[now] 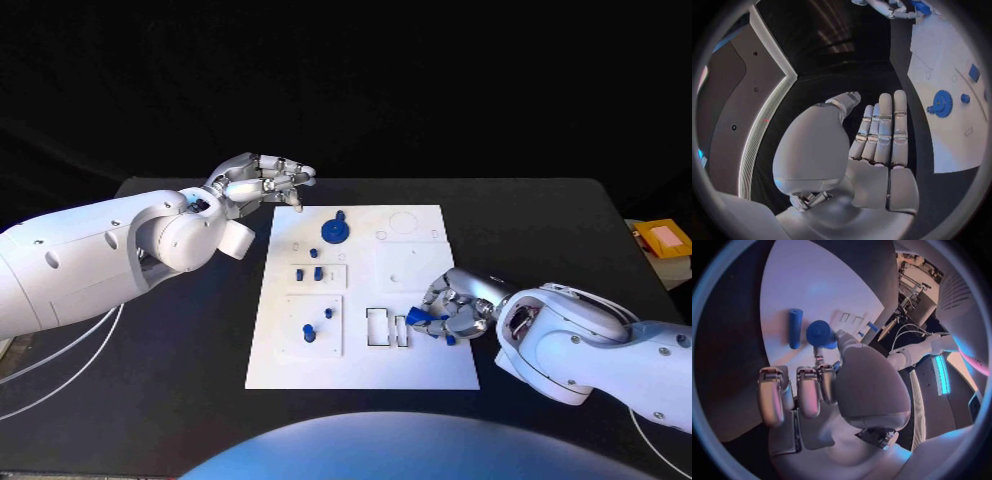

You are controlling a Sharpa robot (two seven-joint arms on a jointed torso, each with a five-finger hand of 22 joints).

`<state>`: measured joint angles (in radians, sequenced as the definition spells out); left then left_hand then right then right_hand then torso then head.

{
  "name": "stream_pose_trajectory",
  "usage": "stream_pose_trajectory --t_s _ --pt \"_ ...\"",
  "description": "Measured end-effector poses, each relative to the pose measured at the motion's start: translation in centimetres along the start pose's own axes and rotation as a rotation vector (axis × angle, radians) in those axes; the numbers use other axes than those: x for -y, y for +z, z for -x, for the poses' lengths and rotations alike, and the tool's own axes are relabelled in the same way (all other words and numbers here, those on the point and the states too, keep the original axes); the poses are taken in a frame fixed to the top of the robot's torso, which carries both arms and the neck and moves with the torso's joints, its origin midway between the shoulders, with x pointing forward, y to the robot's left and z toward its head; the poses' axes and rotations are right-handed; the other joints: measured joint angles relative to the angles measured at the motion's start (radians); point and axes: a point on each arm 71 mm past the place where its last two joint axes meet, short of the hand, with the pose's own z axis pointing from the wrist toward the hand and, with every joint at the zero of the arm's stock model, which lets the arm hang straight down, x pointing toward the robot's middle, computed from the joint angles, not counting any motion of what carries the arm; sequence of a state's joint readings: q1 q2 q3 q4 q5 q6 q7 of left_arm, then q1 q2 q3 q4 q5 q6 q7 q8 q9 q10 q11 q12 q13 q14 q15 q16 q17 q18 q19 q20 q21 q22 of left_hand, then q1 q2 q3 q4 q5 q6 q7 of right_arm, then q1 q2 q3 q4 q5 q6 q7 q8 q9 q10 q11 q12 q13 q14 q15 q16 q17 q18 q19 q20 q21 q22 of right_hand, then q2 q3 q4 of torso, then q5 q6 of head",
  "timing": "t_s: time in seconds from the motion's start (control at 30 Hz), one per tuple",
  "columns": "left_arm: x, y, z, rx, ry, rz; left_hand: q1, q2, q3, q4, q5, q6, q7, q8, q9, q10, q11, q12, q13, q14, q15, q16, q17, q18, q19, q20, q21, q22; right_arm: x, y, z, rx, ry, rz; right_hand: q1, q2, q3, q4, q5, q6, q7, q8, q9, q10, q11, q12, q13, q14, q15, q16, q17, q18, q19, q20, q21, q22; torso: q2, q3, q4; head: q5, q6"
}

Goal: Assemble the parts on the task board

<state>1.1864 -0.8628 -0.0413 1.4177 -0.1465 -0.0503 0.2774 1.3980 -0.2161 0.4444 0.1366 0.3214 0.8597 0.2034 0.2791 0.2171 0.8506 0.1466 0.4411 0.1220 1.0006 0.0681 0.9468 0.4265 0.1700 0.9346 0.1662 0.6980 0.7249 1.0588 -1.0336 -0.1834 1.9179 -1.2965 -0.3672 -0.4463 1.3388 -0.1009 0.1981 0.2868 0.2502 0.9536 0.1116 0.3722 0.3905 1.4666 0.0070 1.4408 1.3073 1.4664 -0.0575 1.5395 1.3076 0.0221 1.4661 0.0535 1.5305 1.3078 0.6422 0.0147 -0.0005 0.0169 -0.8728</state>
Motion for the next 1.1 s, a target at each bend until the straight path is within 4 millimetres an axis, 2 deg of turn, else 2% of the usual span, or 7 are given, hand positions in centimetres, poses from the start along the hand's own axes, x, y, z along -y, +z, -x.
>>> stream_pose_trajectory --t_s 0.23,0.3,0.43,0.5,0.87,1.1 --pt "0.0 0.0 -0.1 -0.001 0.0 0.0 0.0 0.0 0.0 0.0 0.0 0.0 0.0 0.004 0.001 0.0 0.0 0.0 0.0 0.0 0.0 0.0 0.0 0.0 0.0 0.0 0.0 0.0 -0.5 -0.1 0.3 -0.008 0.113 -0.019 -0.006 0.006 0.009 0.002 0.0 0.003 0.003 0.0 -0.003 -0.004 -0.004 0.0 0.0 0.0 0.0 0.0 0.0 0.0 0.0 0.0 0.001 0.0 0.0 0.0006 0.0003 0.0 0.0" --pt "0.0 0.0 -0.1 -0.002 0.0 0.001 0.0 0.0 0.0 0.0 0.0 0.0 0.0 0.004 0.001 0.0 0.0 0.0 0.0 0.0 0.0 0.0 0.0 0.0 0.0 0.0 0.0 0.0 -0.7 -0.1 0.3 -0.01 0.133 -0.017 -0.011 0.011 0.013 0.002 0.0 0.003 0.003 0.0 -0.053 -0.004 -0.004 0.0 0.0 0.0 0.0 0.0 0.0 0.0 0.0 0.0 0.005 0.0 0.0 0.0006 0.0003 0.001 0.0" --pt "0.0 0.0 -0.1 -0.002 -0.001 0.001 0.0 0.0 0.0 0.0 0.0 0.0 0.0 0.004 0.001 0.0 0.0 0.0 -0.001 0.0 0.0 0.0 0.0 0.0 0.0 0.0 0.0 0.0 -1.1 -0.1 0.2 -0.014 0.159 -0.011 -0.012 0.012 0.017 0.003 -0.001 0.003 0.003 0.0 -0.055 0.0 -0.007 0.0 0.0 0.0 0.0 0.0 0.0 0.0 0.0 0.0 0.005 0.0 0.001 0.0012 0.0 0.003 0.0" --pt "0.0 0.0 -0.1 -0.003 -0.001 0.001 0.0 0.0 0.0 0.0 0.0 0.0 0.0 0.004 0.001 0.0 0.0 0.0 -0.001 0.0 0.0 0.0 0.0 0.0 0.0 0.0 0.0 0.0 -1.2 0.0 0.1 -0.016 0.167 -0.008 -0.012 0.012 0.019 0.003 -0.001 0.003 0.003 0.0 -0.075 0.0 -0.007 0.0 0.001 0.0 0.0 0.0 0.0 0.0 0.0 0.0 0.005 0.0 0.001 0.0015 0.0 0.003 0.0" --pt "0.0 0.0 -0.1 -0.005 -0.001 0.002 0.0 0.0 0.0 0.0 0.0 0.0 0.0 0.004 0.001 0.0 0.0 0.0 -0.001 0.0 0.0 0.0 0.0 0.0 0.0 0.0 0.0 0.0 -2.3 0.3 -0.3 -0.028 0.185 0.014 -0.031 -0.005 0.022 0.003 -0.001 0.003 0.003 0.001 -0.075 0.0 -0.007 0.0 0.001 0.0 0.0 0.0 0.0 0.0 0.0 0.0 0.008 0.0 0.002 0.0023 -0.0007 0.008 0.0" --pt "0.0 0.1 -0.2 -0.007 -0.002 0.003 0.0 0.0 0.0 0.0 0.0 0.0 0.0 0.004 0.001 0.0 0.0 0.0 -0.001 0.0 0.0 0.0 0.0 0.0 0.0 0.0 0.0 0.0 -3.7 0.8 -0.8 -0.037 0.183 0.047 -0.038 -0.003 0.022 0.002 -0.001 0.003 0.003 0.002 -0.075 0.0 -0.007 0.0 0.001 0.0 0.0 0.0 0.0 0.0 0.0 0.0 0.008 0.0 0.002 0.0024 -0.0006 0.007 0.0"
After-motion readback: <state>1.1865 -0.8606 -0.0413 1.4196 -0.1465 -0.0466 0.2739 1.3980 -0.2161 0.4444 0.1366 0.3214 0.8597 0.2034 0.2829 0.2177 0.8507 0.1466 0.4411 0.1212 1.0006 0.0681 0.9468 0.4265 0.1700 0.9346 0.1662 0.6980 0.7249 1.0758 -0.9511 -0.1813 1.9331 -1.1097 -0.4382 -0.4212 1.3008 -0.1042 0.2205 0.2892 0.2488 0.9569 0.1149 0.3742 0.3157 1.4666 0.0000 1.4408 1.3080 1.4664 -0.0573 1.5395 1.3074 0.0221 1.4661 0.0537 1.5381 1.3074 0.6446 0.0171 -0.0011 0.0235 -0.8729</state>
